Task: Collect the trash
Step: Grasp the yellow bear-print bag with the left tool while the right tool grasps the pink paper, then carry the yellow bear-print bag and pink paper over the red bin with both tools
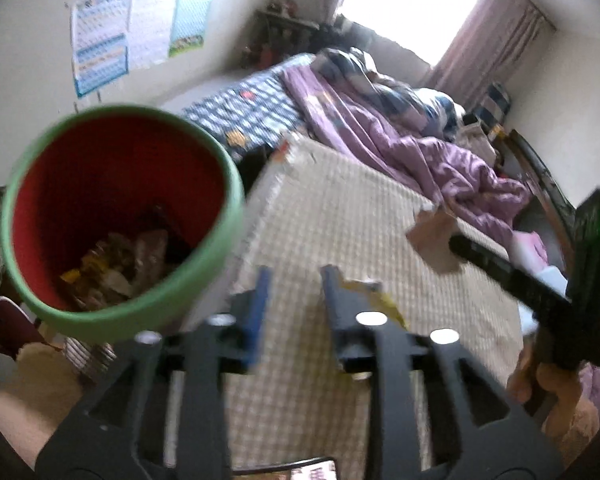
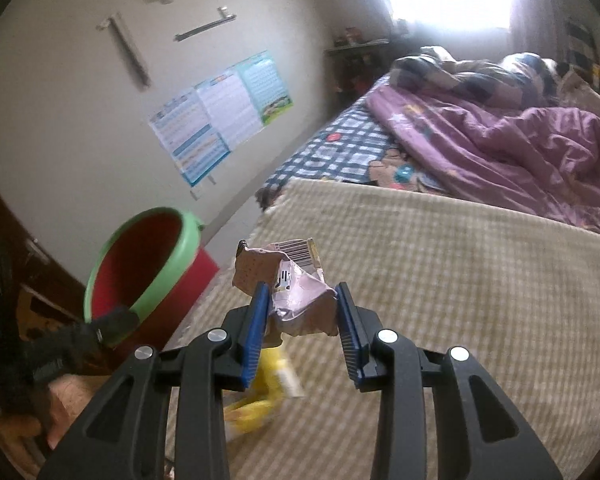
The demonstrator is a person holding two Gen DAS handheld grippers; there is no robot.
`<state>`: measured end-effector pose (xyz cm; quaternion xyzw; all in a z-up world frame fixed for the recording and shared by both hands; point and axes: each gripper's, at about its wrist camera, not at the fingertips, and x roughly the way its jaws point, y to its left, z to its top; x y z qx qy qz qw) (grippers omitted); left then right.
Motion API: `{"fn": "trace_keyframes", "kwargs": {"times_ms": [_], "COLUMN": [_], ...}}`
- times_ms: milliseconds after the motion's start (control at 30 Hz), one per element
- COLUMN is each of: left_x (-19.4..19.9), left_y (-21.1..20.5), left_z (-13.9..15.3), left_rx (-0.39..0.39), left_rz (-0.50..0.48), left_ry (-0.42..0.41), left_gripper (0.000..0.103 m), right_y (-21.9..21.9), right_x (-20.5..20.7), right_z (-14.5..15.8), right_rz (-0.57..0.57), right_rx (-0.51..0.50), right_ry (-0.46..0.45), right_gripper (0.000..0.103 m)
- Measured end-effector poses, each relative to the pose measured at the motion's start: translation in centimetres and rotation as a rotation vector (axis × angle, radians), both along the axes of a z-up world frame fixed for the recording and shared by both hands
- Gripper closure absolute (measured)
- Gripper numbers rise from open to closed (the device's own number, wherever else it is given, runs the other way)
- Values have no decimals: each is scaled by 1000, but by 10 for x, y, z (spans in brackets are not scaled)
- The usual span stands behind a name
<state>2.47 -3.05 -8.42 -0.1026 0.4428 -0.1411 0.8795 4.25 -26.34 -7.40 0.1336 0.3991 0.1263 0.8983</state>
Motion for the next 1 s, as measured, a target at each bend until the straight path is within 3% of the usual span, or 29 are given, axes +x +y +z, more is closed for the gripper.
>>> {"fn": "trace_keyframes", "kwargs": {"times_ms": [33, 100, 200, 400, 500, 667, 1000], "left_x": [0, 2, 3, 6, 3, 0, -5], "left_y": [-9, -28, -50, -85, -90, -83, -55], "left_z": [-5, -17, -32, -64, -72, -61, -6], "left_rx": [-8, -3, 16, 64, 96, 79, 115], "left_rz": [-20, -56, -104, -185, -209, -194, -113], "left_ry": [13, 38, 68, 145, 147, 118, -69], "left_gripper": [62, 46, 37, 37, 46, 51, 51], "right_y": [-5, -15, -28, -40, -40, -37, -13], "right_x": [0, 0, -3, -10, -11, -13, -13], "right_z": [-1, -4, -8, -15, -18, -20, -11], "right_rz": [-16, -44, -72, -92, -93, -86, -23], "right_rx": [3, 9, 16, 28, 34, 42, 44], "right_ry": [6, 16, 29, 46, 51, 56, 35], "right_gripper": [70, 70, 69, 69, 69, 69, 69]}}
